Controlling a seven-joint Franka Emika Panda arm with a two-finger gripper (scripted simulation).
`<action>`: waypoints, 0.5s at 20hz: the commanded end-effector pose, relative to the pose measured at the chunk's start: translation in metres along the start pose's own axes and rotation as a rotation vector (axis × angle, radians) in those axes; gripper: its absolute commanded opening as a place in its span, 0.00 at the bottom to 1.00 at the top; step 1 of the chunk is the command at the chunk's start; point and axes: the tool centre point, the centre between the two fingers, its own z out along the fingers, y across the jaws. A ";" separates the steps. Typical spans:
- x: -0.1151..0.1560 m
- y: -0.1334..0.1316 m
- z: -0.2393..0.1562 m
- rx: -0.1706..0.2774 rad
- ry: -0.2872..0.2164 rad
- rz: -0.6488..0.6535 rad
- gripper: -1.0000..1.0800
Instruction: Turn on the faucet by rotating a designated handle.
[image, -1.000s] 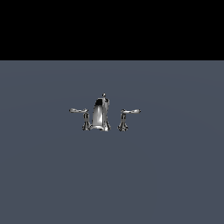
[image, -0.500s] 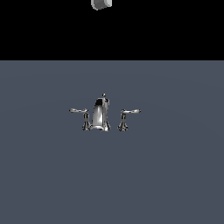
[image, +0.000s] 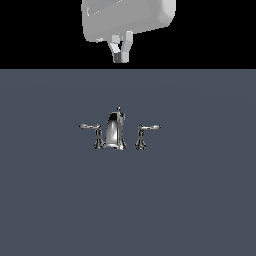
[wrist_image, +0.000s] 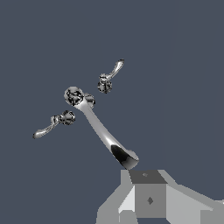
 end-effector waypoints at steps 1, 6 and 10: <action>0.012 -0.009 0.017 0.003 -0.001 0.063 0.00; 0.038 -0.023 0.049 0.008 -0.004 0.185 0.00; 0.060 -0.031 0.075 0.011 -0.005 0.282 0.00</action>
